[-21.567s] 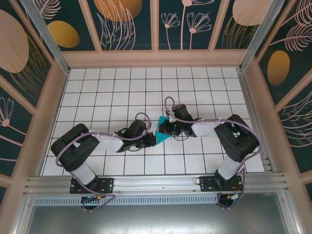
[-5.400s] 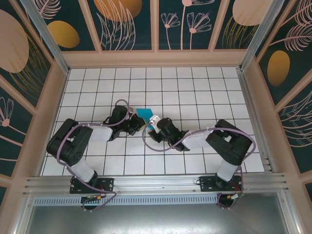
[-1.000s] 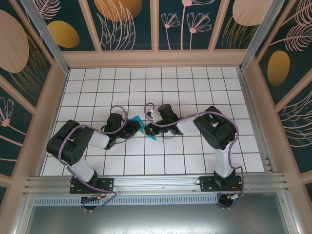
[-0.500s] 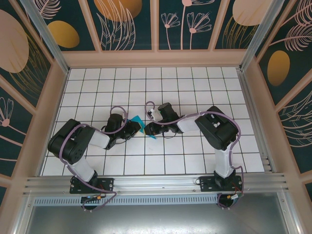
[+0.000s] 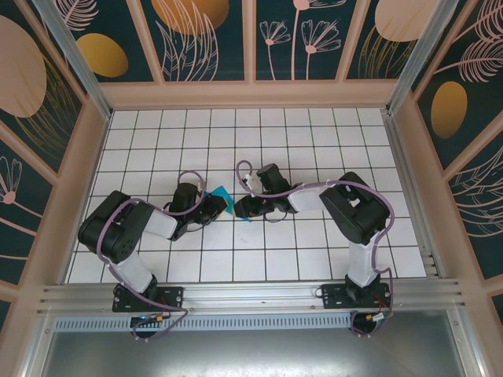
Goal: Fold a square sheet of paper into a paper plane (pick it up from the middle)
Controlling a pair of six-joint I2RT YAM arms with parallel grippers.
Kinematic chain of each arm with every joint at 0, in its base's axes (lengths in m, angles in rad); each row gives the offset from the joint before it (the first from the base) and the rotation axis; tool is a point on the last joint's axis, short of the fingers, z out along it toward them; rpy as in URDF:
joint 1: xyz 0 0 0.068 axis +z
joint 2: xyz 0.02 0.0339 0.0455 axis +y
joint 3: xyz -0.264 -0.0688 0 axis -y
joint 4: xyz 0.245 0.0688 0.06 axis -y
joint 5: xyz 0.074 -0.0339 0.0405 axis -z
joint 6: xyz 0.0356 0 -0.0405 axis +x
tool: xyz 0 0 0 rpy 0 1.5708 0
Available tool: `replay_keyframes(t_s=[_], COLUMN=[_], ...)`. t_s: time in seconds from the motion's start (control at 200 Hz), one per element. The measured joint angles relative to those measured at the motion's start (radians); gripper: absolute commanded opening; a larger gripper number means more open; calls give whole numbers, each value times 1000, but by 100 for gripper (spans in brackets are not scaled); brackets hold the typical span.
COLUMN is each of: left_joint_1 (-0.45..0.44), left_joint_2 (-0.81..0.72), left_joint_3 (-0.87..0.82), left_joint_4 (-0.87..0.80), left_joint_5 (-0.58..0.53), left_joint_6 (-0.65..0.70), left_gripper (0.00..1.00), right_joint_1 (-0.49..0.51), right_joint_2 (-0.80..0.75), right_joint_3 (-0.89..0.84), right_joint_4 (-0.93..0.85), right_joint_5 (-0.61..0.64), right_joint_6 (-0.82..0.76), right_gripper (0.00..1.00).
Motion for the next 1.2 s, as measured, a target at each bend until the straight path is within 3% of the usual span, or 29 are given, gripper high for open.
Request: replay_keyframes(t_s=[1.201], left_joint_1=[0], left_joint_2=[-4], left_joint_3=[0], left_joint_4=[-3], left_joint_5=[0], left_joint_6=[0], left_gripper=[17], right_joint_1=[0], right_joint_2=[-17], right_joint_3=[9], right_joint_4=[-130], right_joint_5=[33], right_joint_6=[-1], right_gripper=[16])
